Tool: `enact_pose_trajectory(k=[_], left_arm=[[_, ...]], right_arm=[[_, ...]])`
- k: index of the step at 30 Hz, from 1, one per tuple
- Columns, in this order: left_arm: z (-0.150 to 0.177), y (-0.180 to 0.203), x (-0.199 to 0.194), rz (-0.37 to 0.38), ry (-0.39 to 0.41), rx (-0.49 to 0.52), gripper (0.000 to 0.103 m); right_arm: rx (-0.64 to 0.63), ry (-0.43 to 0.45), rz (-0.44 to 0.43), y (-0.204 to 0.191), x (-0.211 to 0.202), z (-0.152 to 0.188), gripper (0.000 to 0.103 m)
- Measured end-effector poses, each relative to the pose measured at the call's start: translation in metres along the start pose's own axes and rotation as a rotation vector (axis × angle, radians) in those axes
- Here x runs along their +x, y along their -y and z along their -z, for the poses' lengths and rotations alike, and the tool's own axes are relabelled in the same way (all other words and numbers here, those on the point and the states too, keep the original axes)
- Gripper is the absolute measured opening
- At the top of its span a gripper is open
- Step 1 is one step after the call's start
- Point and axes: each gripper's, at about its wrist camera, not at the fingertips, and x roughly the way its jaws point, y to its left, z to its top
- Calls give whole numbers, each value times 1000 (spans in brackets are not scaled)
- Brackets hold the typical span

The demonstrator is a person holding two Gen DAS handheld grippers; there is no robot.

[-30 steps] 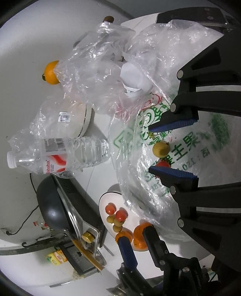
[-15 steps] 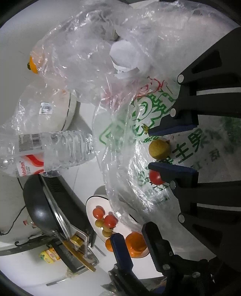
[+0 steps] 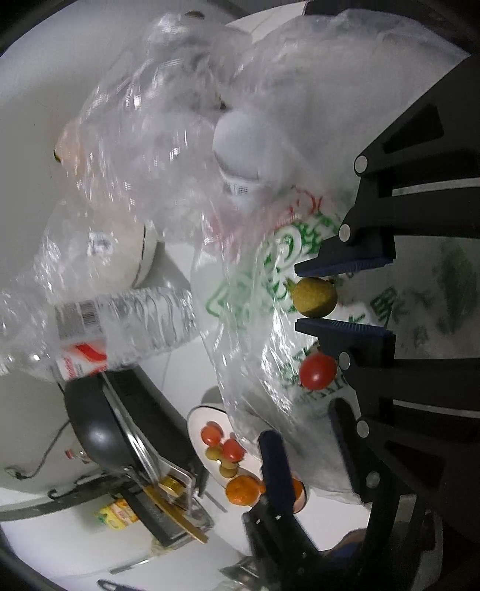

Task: Organize fruits
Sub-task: 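Grasp a yellow fruit with the right gripper while the left grasps a red tomato, then carry the tomato with the left gripper while the right carries the yellow fruit to the plate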

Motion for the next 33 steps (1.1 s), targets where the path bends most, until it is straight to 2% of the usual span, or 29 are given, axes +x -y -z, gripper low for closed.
enact_pose_trajectory(k=[13, 17, 22, 33], left_arm=[[-2, 4, 40, 1, -111, 0, 48], [-1, 2, 43, 2, -108, 5, 34], [-1, 3, 37, 12, -82, 17, 31], [-2, -4, -13, 25, 35, 19, 31]], right_arm=[[19, 23, -39, 11, -5, 3, 25], [19, 25, -40, 10, -5, 3, 25], [9, 28, -27, 6, -8, 1, 25], [-30, 43, 5, -24, -22, -3, 25]])
